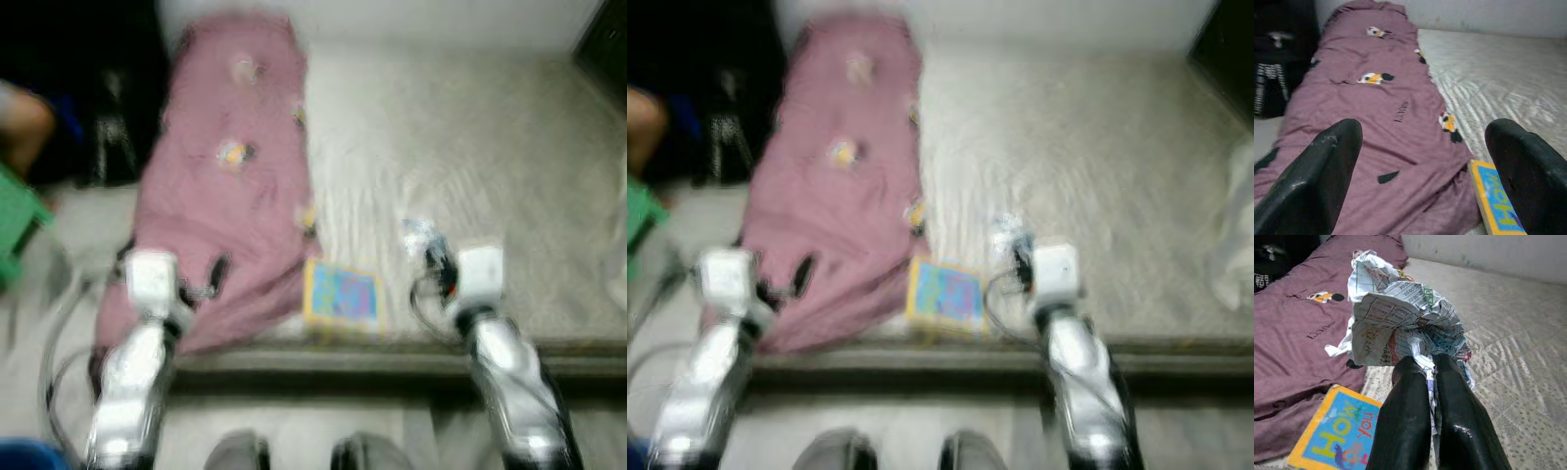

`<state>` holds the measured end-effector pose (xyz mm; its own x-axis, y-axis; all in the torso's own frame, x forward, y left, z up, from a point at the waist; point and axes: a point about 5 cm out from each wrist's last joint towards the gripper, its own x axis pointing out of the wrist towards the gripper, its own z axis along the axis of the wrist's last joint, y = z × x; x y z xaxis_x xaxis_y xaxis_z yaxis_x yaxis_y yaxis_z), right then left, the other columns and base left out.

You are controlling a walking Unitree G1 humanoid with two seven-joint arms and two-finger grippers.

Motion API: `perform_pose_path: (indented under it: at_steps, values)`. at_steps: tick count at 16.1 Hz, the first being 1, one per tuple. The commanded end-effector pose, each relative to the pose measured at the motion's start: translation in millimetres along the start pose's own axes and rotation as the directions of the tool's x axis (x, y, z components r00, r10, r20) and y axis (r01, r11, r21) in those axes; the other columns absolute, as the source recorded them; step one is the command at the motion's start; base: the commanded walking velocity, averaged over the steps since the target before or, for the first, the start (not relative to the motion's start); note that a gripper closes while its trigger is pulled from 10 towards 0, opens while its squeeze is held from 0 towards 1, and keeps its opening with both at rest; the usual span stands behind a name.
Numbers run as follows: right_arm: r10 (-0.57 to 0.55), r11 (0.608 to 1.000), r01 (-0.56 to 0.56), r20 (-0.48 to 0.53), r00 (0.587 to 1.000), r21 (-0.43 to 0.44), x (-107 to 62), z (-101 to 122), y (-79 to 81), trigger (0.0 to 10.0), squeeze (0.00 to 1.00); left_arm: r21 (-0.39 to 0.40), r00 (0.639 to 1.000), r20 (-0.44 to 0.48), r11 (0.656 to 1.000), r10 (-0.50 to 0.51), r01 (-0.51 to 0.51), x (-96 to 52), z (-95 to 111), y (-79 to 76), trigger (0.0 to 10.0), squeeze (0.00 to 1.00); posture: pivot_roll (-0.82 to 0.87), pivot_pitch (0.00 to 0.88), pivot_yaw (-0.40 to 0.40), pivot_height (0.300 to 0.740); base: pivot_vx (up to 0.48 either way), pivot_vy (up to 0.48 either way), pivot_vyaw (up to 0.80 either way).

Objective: Clean up the room

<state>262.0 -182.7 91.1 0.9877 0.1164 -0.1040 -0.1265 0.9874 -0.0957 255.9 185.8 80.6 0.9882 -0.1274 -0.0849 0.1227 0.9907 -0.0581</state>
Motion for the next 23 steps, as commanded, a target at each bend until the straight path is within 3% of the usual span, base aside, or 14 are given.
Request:
perform_pose_path:
  at_steps: [1,8,11,23]
  values:
    - [0.01,1.0,-0.01,0.027,1.0,0.006,1.2,4.9,1.5,10.0,0.0,0.026,1.0,0.001,0.999,0.019,-0.019,-1.2,2.1,6.8,10.0,0.0,0.0,0.084,-0.038,0.74,0.0,0.476,0.0]
    - [0.037,0.999,-0.037,0.036,0.999,-0.011,2.6,4.8,5.0,10.0,0.0,0.043,1.0,0.004,0.999,0.018,-0.018,-0.5,0.7,5.1,10.0,0.0,0.0,0.067,-0.041,0.74,0.0,0.459,0.0]
    - [0.077,0.996,-0.075,0.053,0.996,-0.039,2.7,6.8,9.7,10.0,0.0,0.045,1.0,0.017,0.999,0.016,-0.017,0.4,2.0,4.1,10.0,0.0,0.0,0.062,-0.044,0.74,0.0,0.0,0.0]
    - [0.082,0.995,-0.079,0.054,0.995,-0.053,3.5,6.6,10.2,10.0,0.0,0.072,0.999,0.022,0.997,0.023,-0.024,2.6,0.9,3.2,10.0,0.0,0.0,0.067,-0.044,0.74,0.0,0.0,0.8]
